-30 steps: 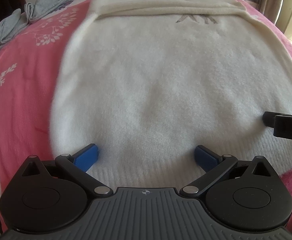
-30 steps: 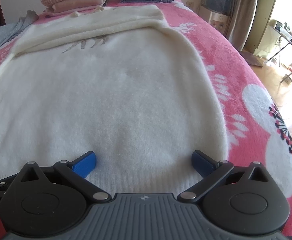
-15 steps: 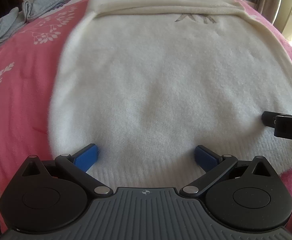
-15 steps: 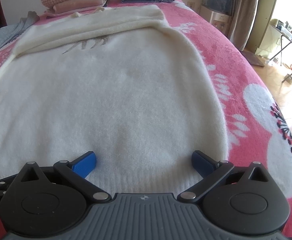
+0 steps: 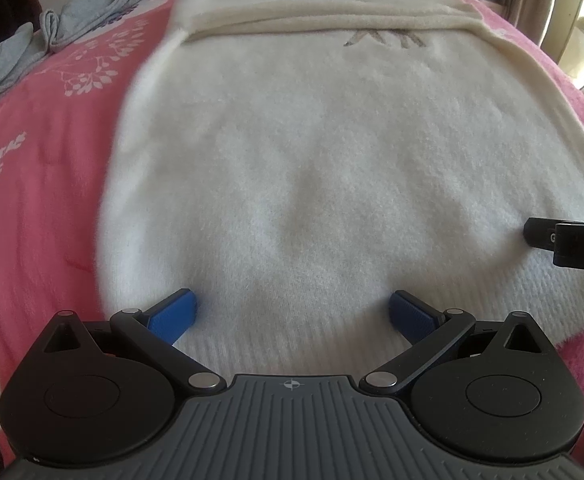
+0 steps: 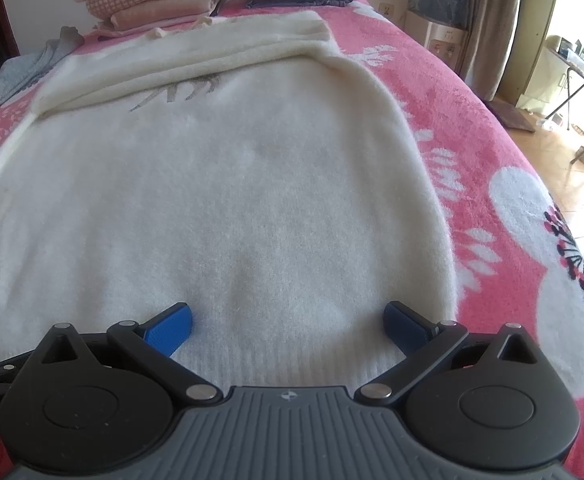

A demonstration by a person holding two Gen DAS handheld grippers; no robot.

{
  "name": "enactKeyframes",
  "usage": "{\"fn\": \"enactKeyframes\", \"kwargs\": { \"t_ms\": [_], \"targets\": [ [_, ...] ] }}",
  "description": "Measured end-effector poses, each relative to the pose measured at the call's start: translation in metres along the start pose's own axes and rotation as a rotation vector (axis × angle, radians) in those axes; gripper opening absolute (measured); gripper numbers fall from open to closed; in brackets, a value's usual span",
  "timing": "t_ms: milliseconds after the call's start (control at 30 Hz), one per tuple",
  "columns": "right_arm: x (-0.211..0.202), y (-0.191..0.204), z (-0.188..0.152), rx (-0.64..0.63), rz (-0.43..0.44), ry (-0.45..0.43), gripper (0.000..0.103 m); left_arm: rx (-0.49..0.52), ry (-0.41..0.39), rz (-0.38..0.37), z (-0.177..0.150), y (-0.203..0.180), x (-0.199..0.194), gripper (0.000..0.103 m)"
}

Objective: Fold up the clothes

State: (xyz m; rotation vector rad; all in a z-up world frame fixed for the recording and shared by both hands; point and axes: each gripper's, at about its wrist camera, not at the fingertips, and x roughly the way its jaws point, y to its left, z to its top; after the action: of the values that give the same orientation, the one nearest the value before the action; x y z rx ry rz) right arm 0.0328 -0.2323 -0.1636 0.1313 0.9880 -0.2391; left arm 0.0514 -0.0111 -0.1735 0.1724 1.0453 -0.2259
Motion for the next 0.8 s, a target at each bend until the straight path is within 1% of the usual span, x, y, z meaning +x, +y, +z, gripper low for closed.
{"fn": "enactKeyframes", "kwargs": {
  "t_ms": [167, 200, 333, 400, 433, 500, 633, 733, 800],
  "targets": [
    [-0.001, -0.002, 0.002, -0.006, 0.004, 0.018, 0.103, -0.025, -0.017, -0.028, -0.002, 0.006, -0.003, 0.103],
    [-0.003, -0.002, 0.002, -0.005, 0.006, 0.013, 0.103, -0.033, -0.030, -0.043, -0.001, 0.008, -0.006, 0.103],
    [-0.013, -0.003, 0.004, -0.003, 0.012, -0.014, 0.103, -0.054, -0.114, -0.144, 0.000, 0.022, -0.022, 0.103],
    [-0.019, 0.000, 0.006, -0.018, 0.010, -0.042, 0.102, -0.044, -0.136, -0.168, 0.001, 0.025, -0.027, 0.103],
    [-0.020, 0.003, 0.008, -0.028, 0.017, -0.058, 0.100, -0.038, -0.145, -0.168, 0.002, 0.027, -0.029, 0.103],
    [-0.020, 0.012, 0.013, -0.052, 0.044, -0.067, 0.099, -0.015, -0.149, -0.153, 0.000, 0.030, -0.032, 0.103],
    [-0.015, 0.034, 0.023, -0.107, 0.096, -0.076, 0.088, 0.036, -0.117, -0.135, -0.007, 0.041, -0.035, 0.101],
    [-0.004, 0.048, 0.025, -0.125, 0.127, -0.048, 0.078, 0.040, -0.094, -0.137, -0.019, 0.054, -0.040, 0.100],
    [0.004, 0.054, 0.021, -0.136, 0.132, -0.018, 0.077, 0.038, -0.079, -0.135, -0.028, 0.061, -0.044, 0.098]
  ]
}}
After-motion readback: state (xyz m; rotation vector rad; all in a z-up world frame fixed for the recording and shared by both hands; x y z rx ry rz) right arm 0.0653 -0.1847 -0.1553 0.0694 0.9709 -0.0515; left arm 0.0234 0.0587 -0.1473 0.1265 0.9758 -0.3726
